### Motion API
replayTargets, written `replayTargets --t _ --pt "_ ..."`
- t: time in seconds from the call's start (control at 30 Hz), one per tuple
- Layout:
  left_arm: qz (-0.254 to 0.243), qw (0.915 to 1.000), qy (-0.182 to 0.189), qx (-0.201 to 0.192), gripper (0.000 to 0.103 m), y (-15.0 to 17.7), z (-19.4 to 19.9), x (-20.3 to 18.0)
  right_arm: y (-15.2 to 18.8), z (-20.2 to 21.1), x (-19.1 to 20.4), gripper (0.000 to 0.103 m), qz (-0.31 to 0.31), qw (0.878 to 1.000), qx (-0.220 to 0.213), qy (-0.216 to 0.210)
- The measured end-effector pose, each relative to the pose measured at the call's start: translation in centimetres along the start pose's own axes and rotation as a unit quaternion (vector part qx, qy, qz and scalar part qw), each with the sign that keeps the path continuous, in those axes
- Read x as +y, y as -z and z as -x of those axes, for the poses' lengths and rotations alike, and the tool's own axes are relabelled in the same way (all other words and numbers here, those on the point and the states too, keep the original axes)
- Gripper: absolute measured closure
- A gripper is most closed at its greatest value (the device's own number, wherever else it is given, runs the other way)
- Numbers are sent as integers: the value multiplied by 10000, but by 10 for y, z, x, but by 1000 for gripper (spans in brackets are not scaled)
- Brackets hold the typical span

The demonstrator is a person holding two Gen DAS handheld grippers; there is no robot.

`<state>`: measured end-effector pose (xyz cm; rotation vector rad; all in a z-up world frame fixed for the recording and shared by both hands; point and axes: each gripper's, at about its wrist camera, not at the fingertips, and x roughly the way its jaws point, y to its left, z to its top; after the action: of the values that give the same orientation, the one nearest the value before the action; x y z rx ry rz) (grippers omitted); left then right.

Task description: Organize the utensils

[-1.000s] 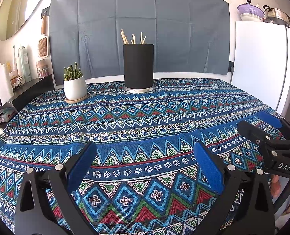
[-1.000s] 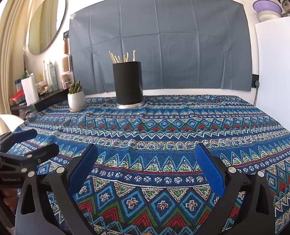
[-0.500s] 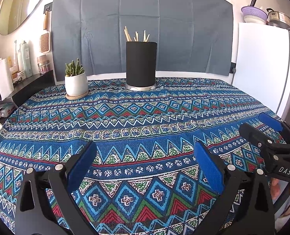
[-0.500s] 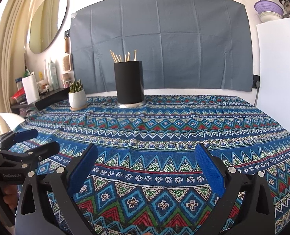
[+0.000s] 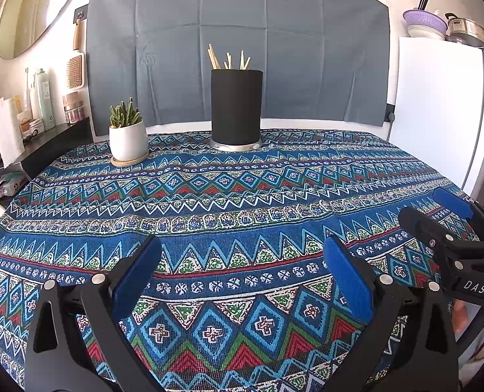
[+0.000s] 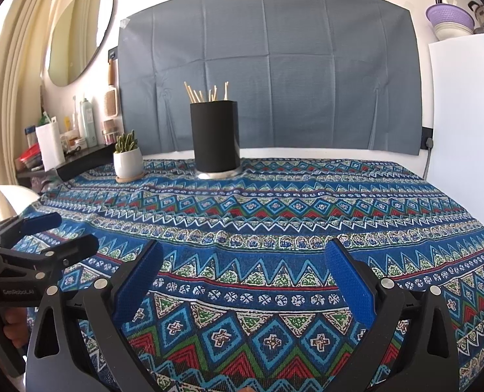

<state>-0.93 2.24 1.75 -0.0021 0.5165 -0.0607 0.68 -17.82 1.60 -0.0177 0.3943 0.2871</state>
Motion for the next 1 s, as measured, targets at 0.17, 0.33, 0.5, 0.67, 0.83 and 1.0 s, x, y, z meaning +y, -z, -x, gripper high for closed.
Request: replayTargets --t 0.17,0.33,0.5,0.67,0.83,1.0 --pt "-24 10000 14 19 6 0 -1 1 -1 -1 0 8 8 10000 7 -7" --pt "-21 10000 32 26 6 0 -1 1 -1 -1 0 8 27 10000 2 -2" --pt "-17 10000 40 30 6 0 -1 0 -1 -1 0 8 25 10000 2 6" --pt "-7 10000 18 23 6 -1 -1 0 0 -1 0 8 42 10000 -5 16" --pt "-3 10000 24 18 6 -1 -1 0 0 0 1 8 58 10000 -15 33" --pt "2 10000 35 30 6 -1 -1 1 0 0 1 8 68 10000 -21 36"
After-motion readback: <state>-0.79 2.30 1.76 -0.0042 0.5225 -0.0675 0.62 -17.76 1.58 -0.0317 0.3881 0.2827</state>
